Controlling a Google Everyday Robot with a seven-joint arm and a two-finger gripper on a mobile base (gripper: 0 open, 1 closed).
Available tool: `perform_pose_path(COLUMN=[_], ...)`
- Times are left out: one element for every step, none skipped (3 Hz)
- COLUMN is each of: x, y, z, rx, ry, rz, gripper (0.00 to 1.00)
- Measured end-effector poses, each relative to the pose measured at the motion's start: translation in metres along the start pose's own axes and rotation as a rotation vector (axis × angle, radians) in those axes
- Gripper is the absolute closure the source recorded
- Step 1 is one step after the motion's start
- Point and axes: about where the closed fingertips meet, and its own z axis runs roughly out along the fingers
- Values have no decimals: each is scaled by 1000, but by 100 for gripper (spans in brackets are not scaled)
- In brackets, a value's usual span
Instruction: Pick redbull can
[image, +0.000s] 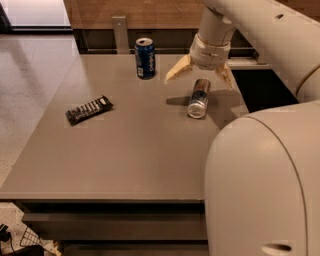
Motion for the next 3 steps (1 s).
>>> perform_pose_path(x=[1,4,6], y=[-1,-5,-8], z=[16,33,42], rx=[-2,-11,3], ry=[35,73,85], rz=[27,63,100], gripper=[0,0,17])
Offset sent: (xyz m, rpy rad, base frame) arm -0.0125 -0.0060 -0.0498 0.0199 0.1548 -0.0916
